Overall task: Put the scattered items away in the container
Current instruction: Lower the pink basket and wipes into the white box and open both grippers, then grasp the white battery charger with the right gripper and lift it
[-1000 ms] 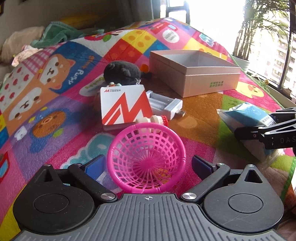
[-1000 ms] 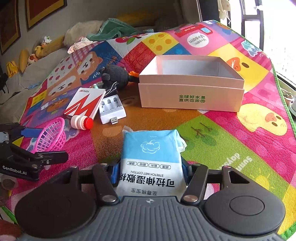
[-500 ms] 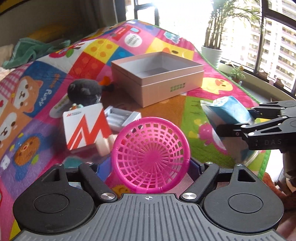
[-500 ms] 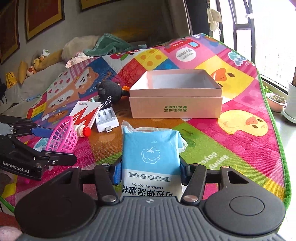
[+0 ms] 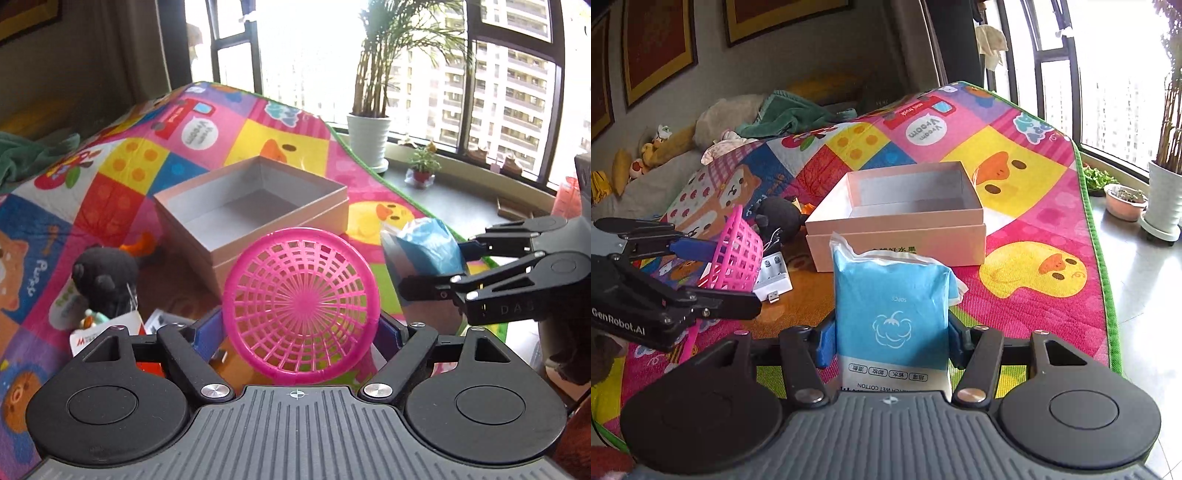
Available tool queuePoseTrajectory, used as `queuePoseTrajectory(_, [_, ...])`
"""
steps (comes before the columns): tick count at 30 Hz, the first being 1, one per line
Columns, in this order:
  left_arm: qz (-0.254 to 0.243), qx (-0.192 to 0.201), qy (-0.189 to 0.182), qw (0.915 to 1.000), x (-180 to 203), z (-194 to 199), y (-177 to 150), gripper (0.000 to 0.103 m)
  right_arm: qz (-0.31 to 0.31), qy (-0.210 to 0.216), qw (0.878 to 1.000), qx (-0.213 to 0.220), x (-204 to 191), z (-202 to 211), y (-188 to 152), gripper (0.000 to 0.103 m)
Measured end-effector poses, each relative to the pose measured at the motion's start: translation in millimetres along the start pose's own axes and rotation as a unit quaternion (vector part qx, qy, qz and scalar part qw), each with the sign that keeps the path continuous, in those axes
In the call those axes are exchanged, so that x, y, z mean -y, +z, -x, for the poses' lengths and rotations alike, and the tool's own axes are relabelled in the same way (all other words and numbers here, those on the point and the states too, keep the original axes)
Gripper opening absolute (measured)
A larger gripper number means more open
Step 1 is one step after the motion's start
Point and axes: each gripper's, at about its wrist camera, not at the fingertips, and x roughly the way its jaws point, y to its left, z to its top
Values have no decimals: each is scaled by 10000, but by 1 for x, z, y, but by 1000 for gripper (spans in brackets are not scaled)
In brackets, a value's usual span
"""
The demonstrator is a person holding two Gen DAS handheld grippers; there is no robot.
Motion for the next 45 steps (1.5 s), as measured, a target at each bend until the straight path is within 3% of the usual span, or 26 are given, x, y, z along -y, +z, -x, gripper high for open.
queuePoseTrajectory(6, [146,279,48,9995,-23,-24,47,86,-3,73,9998,178,13,-5,25,55])
queuePoseTrajectory(13, [853,534,-108,9949,-63,-66,102,86,167,123,9991,363,28,-27,77,54])
queuePoseTrajectory(17, [1395,613,-445,9873,-94,-93,131,87,439,6,9973,584,24,-58,115,54])
queuePoseTrajectory(19, [1701,628,-674,9811,-111,-103,142,96,561,-78,9955,754,20,-80,133,55])
queuePoseTrajectory(22, [1880,717,-526,9781,-129,-103,144,97,739,-187,9935,849,14,-113,146,78])
queuePoseTrajectory(26, [1674,680,-135,9835,-140,-83,118,100,692,-103,9958,598,6,-131,140,78])
queuePoseTrajectory(31, [780,628,705,9925,-121,-52,59,101,901,-88,9952,367,-10,-125,113,78])
queuePoseTrajectory(36, [219,441,952,9942,-87,-21,-7,102,1048,-98,9941,247,-28,-104,87,82])
queuePoseTrajectory(41, [760,360,1411,9864,-78,3,-63,103,1335,151,9906,244,-58,-79,59,94])
queuePoseTrajectory(45, [1075,127,1769,9783,-81,10,-90,103,1563,440,9866,126,-85,-76,38,98])
